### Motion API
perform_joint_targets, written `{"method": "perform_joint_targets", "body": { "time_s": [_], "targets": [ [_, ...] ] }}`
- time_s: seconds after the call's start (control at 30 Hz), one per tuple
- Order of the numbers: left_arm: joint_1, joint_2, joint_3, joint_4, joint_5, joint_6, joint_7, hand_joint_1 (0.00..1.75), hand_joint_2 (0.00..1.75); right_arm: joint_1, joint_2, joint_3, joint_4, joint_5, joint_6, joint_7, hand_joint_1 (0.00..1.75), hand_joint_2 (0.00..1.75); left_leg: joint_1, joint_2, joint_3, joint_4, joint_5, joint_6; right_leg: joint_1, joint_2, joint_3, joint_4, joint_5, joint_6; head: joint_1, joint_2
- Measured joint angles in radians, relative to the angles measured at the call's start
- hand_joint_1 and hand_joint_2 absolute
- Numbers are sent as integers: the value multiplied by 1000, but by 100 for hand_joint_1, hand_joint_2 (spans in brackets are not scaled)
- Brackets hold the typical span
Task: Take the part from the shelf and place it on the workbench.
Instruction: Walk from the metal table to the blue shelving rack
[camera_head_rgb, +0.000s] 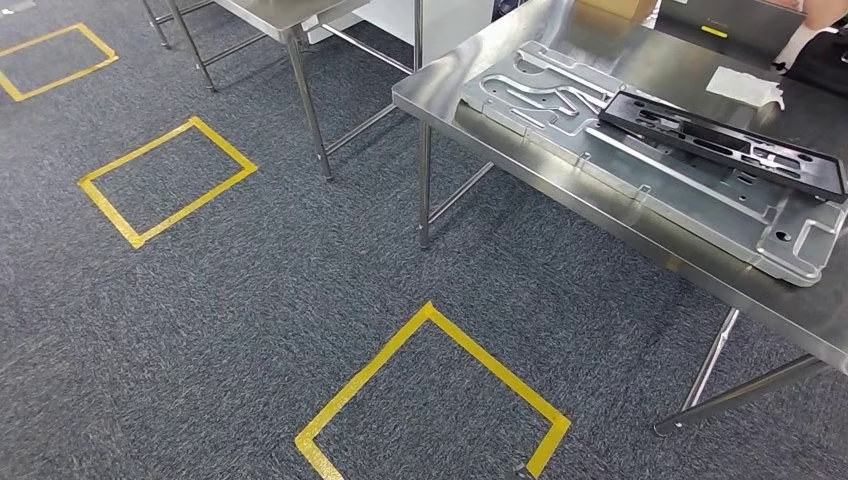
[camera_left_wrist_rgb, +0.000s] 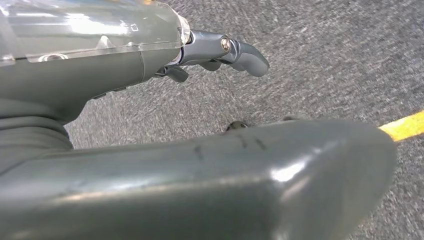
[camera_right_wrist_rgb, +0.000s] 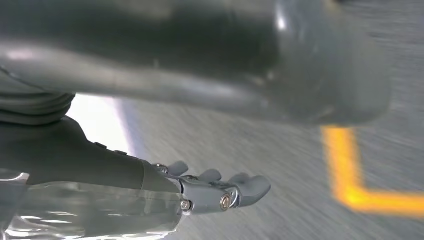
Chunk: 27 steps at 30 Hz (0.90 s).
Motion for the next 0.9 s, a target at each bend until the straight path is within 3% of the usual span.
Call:
{"method": "perform_joint_targets", "body": {
  "time_s": [0.07,0.1,0.17,0.2,0.23,0.27,0.33,0.4,0.47,0.53,0.57,0.63,0.7,0.73,0.77,0.87,0.9],
  "targets": [
    [3,6,-2,-1,-4,-3,-6,0,0,10,0,-35,27,-32,27,50,0,0,0,41,-30,67,-46,-9,-5,-19,1,-9,6,-11,0,0],
    [3,10,-3,-1,-6,-4,-9,0,0,12,-1,-55,39,-51,42,80,0,0,1,64,-58,131,-83,-13,-2,-29,0,-9,6,-14,-1,0],
    [4,16,-6,-1,-11,-11,-11,0,0,17,-2,-95,57,-87,67,125,0,0,7,82,-113,259,-135,-22,0,-51,0,-9,2,-15,-1,0],
    [6,20,-9,-1,-14,-16,-13,0,0,19,-2,-115,64,-103,76,139,0,0,10,86,-124,290,-138,-25,0,-62,1,-8,-2,-14,0,0],
    [9,24,-12,-1,-17,-22,-14,0,0,21,-2,-132,68,-115,82,144,0,0,12,89,-113,274,-119,-28,0,-72,3,-7,-6,-11,0,0],
    [12,27,-16,-1,-21,-28,-17,0,0,22,-1,-147,72,-124,84,143,0,0,14,97,-82,221,-88,-28,-2,-82,7,-6,-11,-8,0,0],
    [15,34,-24,-1,-33,-38,-23,0,0,22,-1,-175,76,-139,85,127,0,0,13,135,0,75,-42,-24,-1,-101,19,-2,-22,4,0,0],
    [13,40,-36,-1,-50,-46,-30,0,0,21,1,-200,80,-151,83,104,0,0,8,160,39,-1,-41,-11,4,-119,33,-2,-30,20,0,0],
    [14,46,-47,-1,-62,-53,-35,0,0,18,5,-220,82,-159,81,91,0,0,7,142,45,-9,-49,7,2,-131,44,7,-26,36,0,0],
    [19,52,-54,-2,-67,-56,-36,0,0,16,9,-233,83,-162,79,87,0,0,8,123,64,-16,-50,21,-5,-110,37,39,-35,45,0,0],
    [20,54,-57,-2,-69,-57,-37,0,0,16,10,-239,84,-162,78,85,0,0,8,114,75,-17,-51,26,-7,-89,15,76,-55,47,0,0],
    [19,57,-64,-2,-73,-58,-38,0,0,17,13,-249,87,-163,77,83,0,0,5,97,91,-19,-55,31,-8,-51,-66,193,-107,45,0,0],
    [18,60,-72,-2,-82,-58,-40,0,0,20,15,-257,92,-166,77,83,0,0,0,73,104,-19,-64,32,-4,-42,-146,283,-144,42,0,0],
    [19,62,-76,-2,-88,-58,-41,0,0,21,16,-262,94,-169,76,85,0,0,-4,58,114,-19,-72,33,-1,-39,-166,284,-142,37,0,0],
    [19,64,-81,-2,-93,-58,-41,0,0,22,16,-266,95,-172,74,88,0,0,-7,43,127,-19,-82,33,2,-34,-172,253,-119,30,0,0],
    [20,71,-94,-2,-111,-58,-33,0,0,29,16,-281,100,-185,63,103,0,0,-9,9,156,-16,-114,29,14,20,-157,106,34,6,-1,0],
    [18,73,-98,-2,-116,-58,-26,0,0,28,16,-287,101,-189,59,108,0,0,-4,0,157,-16,-122,25,19,34,-155,82,69,1,-2,0]
  ]
}}
